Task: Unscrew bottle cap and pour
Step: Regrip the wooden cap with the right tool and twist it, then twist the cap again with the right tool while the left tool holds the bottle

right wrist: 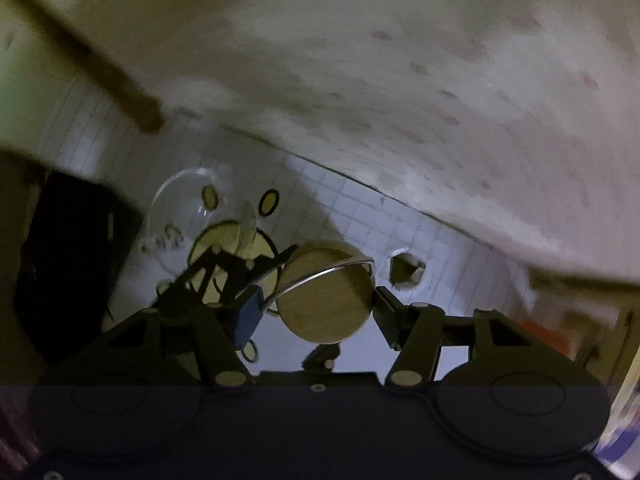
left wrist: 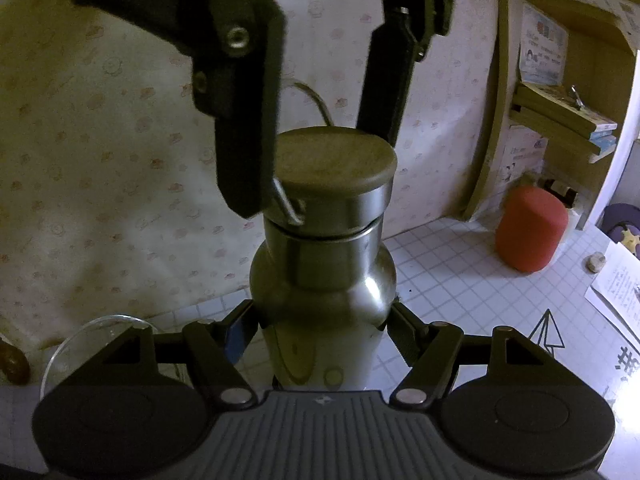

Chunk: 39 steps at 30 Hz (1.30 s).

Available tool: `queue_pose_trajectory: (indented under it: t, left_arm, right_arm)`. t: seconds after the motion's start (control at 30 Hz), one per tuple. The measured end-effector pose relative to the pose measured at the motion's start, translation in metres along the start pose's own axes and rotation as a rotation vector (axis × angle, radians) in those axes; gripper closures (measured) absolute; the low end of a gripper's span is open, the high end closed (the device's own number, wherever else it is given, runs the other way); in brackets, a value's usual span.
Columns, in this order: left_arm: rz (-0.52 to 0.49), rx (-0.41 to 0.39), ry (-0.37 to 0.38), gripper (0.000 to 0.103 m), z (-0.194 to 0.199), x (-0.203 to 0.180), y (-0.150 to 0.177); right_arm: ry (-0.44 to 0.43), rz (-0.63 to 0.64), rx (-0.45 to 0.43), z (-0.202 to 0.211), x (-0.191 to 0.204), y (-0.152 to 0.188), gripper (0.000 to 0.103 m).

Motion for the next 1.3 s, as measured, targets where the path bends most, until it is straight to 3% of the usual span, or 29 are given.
queue_pose_trajectory:
  t: [0.17,0.27,0.57,0.83,1.13,1.3]
  left_arm:
    - [-0.001,0.0,0.0,0.034,0.001,0.0,0.0]
    - [-0.002,0.0,0.0,0.034,0.003,0.0,0.0]
    - [0.0,0.002,0.0,0.034,0.005,0.0,0.0]
    - [0.001,0.003,-0.002,0.034,0.005,-0.001,0.0]
    - [0.001,0.003,-0.002,0.034,0.005,-0.002,0.001]
    - [0.0,0.003,-0.001,0.034,0.005,-0.004,0.0]
  right_arm:
    - [0.106,0.281,0.002,0.001,0.02,0.005,0.044]
    - [0.143,0.336,-0.001,0.004,0.024,0.007,0.046]
    - [0.06,0.107,0.033,0.003,0.012,0.004,0.036]
    - [-0.03,-0.22,0.032,0.004,-0.008,0.0,0.035]
    - [0.006,-0.259,0.037,-0.003,-0.013,-0.001,0.049]
    - [0.025,-0.142,0.031,-0.003,-0.007,0.002,0.049]
Point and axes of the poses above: each gripper's, at about its wrist camera, not at the fingertips, and z roughly against the way its jaws point, x to its left, y to its underside, the point moved 5 cm from there along -z, roughly the way its jaws point, and after that the axes turned 7 degrees about x, right-handed, at the moved point
